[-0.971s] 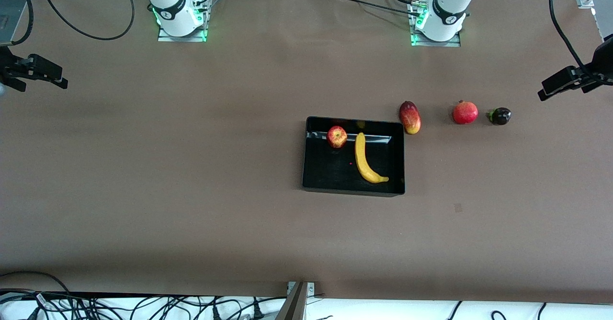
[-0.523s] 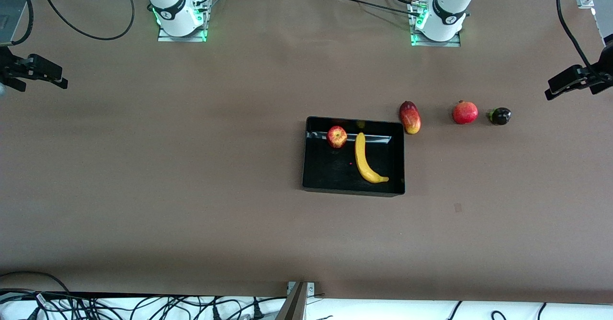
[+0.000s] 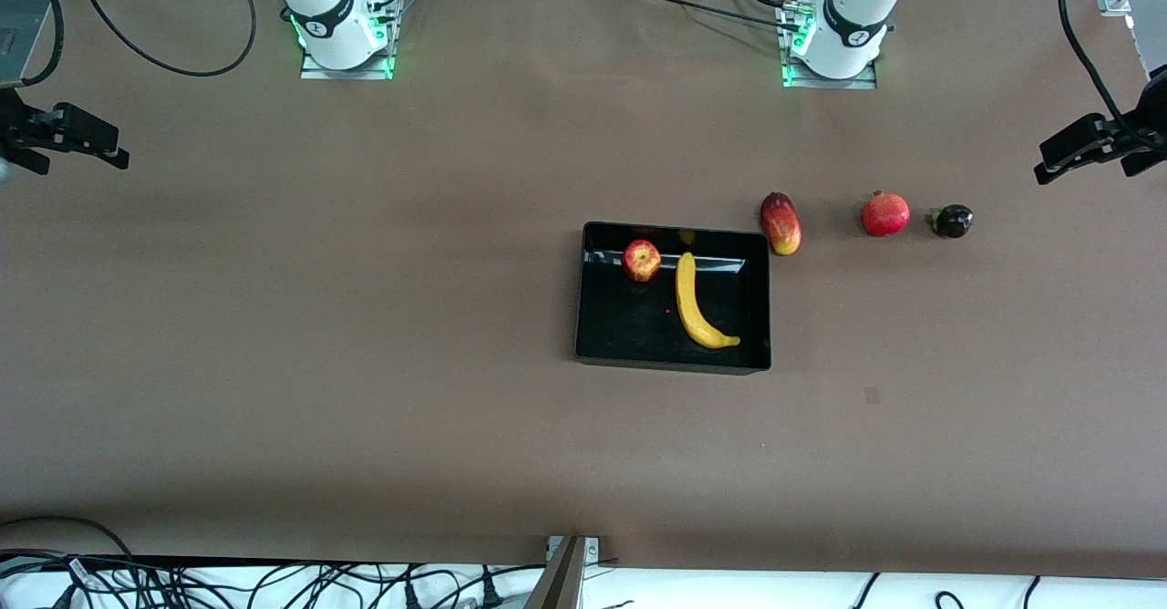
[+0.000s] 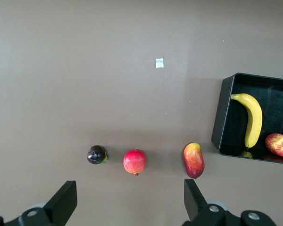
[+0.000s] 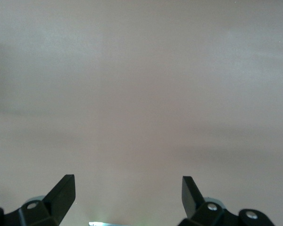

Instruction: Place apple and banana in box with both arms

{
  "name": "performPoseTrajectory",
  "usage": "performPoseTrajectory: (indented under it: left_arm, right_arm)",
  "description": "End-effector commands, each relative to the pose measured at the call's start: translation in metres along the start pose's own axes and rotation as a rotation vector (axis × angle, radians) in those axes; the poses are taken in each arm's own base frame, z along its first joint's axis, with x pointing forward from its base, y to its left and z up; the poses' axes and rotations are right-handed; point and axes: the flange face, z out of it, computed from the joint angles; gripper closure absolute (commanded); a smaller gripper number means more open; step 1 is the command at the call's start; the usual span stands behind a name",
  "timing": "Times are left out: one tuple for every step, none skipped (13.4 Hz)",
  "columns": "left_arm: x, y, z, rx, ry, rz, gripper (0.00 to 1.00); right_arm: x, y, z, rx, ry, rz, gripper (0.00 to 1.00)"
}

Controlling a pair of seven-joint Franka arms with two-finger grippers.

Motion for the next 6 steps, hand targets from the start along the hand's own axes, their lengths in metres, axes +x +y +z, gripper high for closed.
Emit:
performPoseTrajectory:
  left_arm:
    - [-0.019,0.014,-0.009,-0.001,0.012,0.051,0.0]
    - [-0.019,0.016,-0.009,-0.002,0.009,0.051,0.0]
    - [-0.02,0.017,-0.01,-0.005,0.009,0.054,0.0]
    - [-0.021,0.021,-0.009,-0.012,0.005,0.061,0.0]
    - [-0.021,0.021,-0.005,-0.025,-0.003,0.061,0.0]
    - [-0.022,0.024,-0.007,-0.025,-0.002,0.067,0.0]
  right_arm:
    - [0.001,0.001,-0.004,0.021,-0.002,0.005,0.0]
    - [0.001,0.001,-0.004,0.021,-0.002,0.005,0.0]
    - [0.0,0.002,-0.005,0.02,0.0,0.006,0.0]
    - [0.001,0.001,-0.005,0.02,0.0,0.005,0.0]
    - [0.001,0.001,-0.005,0.02,0.0,0.005,0.0]
    - [0.001,0.001,-0.004,0.02,-0.002,0.005,0.0]
